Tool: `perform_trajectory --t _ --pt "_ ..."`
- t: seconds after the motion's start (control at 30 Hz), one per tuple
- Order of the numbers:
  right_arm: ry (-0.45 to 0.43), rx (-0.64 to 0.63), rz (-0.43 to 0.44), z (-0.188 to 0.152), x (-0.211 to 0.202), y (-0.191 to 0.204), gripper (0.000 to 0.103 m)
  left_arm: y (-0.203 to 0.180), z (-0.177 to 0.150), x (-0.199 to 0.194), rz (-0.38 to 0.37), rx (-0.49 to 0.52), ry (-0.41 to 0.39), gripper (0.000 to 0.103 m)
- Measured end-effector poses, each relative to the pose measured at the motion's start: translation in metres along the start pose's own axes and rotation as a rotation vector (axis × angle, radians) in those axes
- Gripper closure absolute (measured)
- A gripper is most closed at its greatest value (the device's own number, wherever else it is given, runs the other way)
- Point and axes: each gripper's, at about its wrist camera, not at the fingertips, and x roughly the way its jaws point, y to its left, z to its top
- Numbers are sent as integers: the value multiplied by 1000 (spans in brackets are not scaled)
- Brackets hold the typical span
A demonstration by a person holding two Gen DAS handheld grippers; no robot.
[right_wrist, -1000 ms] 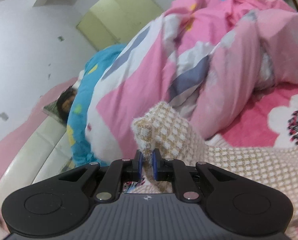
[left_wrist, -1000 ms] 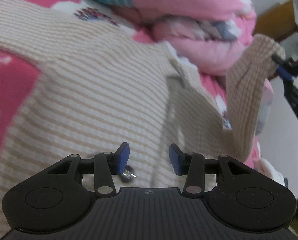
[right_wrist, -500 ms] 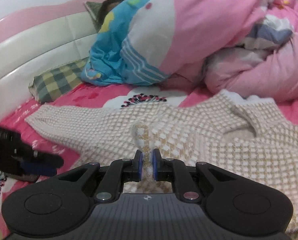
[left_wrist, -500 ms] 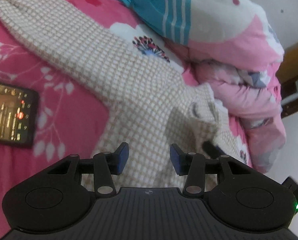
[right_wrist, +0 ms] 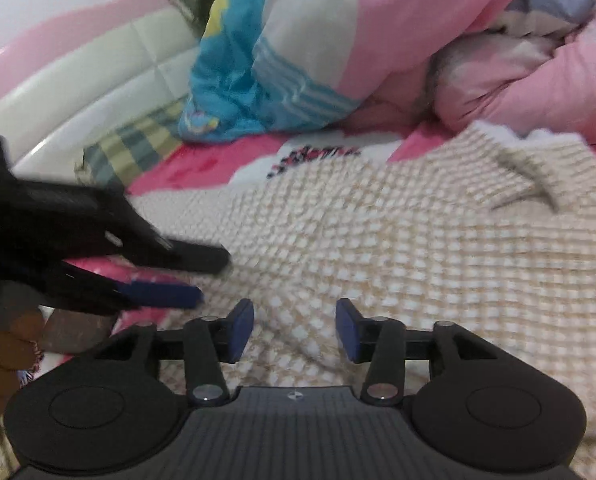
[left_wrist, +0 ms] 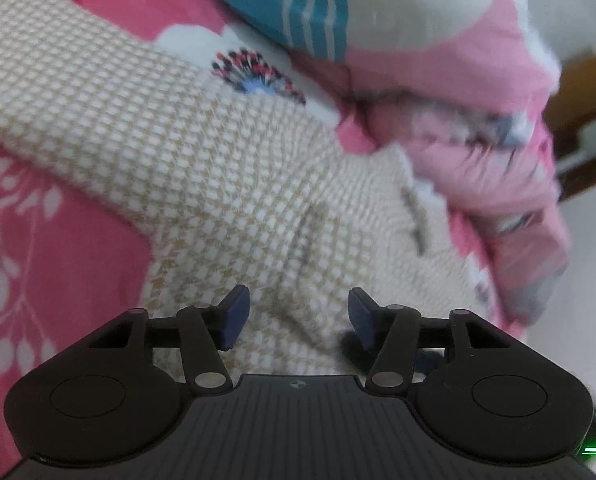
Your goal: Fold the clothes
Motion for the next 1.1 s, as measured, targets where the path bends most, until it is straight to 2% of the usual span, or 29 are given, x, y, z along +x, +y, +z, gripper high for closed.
perform_trajectory --t 0.1,0.2,0.23,0.3,0.4,0.5,0.63,0.73,0.8,0.83,0.93,0.97,1.0,1.1 --pt "-6 64 -31 -5 -35 -16 55 -10 0 16 28 63 42 48" --pt "-14 132 -120 -16 -78 -39 55 -19 1 32 51 89 70 49" --pt "-16 143 -171 -21 -92 -47 56 -21 1 37 61 95 73 51" --pt "-22 148 -317 -31 -121 -65 56 -25 1 44 80 108 75 62" --pt "4 158 -516 -47 -144 -97 58 -31 -3 53 130 133 85 63" --pt "53 193 -612 -60 -150 -134 58 -37 -8 57 165 143 76 64" --pt "74 172 -605 -68 -133 -157 58 -43 -13 59 209 161 53 72" --pt "25 148 -606 -69 -123 -163 60 -48 -16 63 241 176 43 75" --pt "-11 192 -629 -70 -123 -173 66 -51 -17 66 262 186 39 75" --pt "-22 254 -638 -76 -125 -184 66 -51 -17 67 265 183 38 75" --pt "-72 476 -577 -103 -139 -222 67 -50 -16 69 266 164 35 75" --pt "-81 489 -567 -103 -141 -224 67 -50 -16 68 261 161 30 78" --pt "-75 465 -578 -101 -140 -220 67 -50 -16 68 255 161 25 86" --pt "-86 460 -571 -100 -139 -217 75 -56 -16 60 229 182 -15 92"
